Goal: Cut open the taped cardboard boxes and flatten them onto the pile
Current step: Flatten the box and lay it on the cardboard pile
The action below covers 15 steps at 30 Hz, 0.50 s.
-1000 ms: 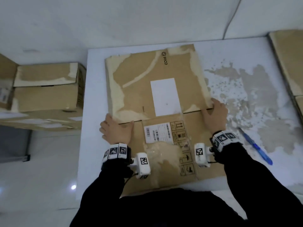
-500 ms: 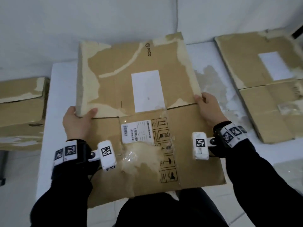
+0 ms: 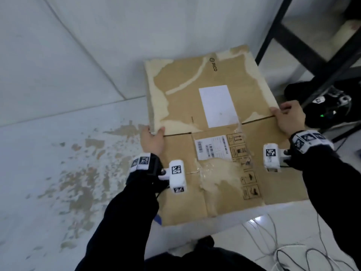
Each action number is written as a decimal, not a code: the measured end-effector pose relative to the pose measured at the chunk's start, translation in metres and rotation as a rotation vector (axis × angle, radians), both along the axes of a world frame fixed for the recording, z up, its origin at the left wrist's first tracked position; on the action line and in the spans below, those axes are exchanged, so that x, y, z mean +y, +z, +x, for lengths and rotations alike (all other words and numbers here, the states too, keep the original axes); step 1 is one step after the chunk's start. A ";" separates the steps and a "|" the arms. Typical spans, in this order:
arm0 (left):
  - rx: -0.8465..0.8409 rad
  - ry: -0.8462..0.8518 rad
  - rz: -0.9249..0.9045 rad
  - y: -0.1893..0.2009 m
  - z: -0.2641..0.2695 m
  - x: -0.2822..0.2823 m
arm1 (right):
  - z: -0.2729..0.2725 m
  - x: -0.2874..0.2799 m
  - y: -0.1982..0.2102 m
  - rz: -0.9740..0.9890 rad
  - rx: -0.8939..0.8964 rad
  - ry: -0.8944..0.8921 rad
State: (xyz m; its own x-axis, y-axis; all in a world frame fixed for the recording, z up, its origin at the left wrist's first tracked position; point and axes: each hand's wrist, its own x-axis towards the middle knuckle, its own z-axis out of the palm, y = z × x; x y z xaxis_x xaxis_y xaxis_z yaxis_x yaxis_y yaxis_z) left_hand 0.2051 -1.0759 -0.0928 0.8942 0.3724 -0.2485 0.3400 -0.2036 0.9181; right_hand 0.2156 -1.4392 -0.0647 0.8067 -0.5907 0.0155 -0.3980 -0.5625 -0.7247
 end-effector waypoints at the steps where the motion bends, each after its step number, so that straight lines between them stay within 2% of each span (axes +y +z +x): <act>1: 0.018 -0.026 0.002 -0.005 0.008 -0.017 | 0.009 -0.013 -0.001 -0.013 0.025 0.004; 5: 0.108 -0.039 0.001 -0.036 0.037 -0.062 | 0.037 -0.041 -0.017 0.022 0.214 0.148; 8: 0.157 -0.036 0.055 -0.058 0.049 -0.079 | 0.038 -0.047 -0.041 0.029 0.323 0.263; 12: 0.166 -0.035 0.096 -0.077 0.053 -0.085 | 0.022 -0.028 -0.082 -0.161 0.516 0.425; 15: 0.170 -0.181 0.153 -0.088 0.044 -0.092 | 0.002 -0.005 -0.109 -0.119 0.706 0.475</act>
State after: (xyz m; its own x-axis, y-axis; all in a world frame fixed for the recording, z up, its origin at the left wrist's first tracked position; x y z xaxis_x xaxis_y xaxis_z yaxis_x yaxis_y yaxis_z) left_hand 0.2496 -1.1677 -0.1806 0.8997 0.2554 -0.3540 0.4321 -0.4066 0.8050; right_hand 0.2178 -1.4443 -0.1734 0.8119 -0.2144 -0.5430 -0.4369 -0.8402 -0.3214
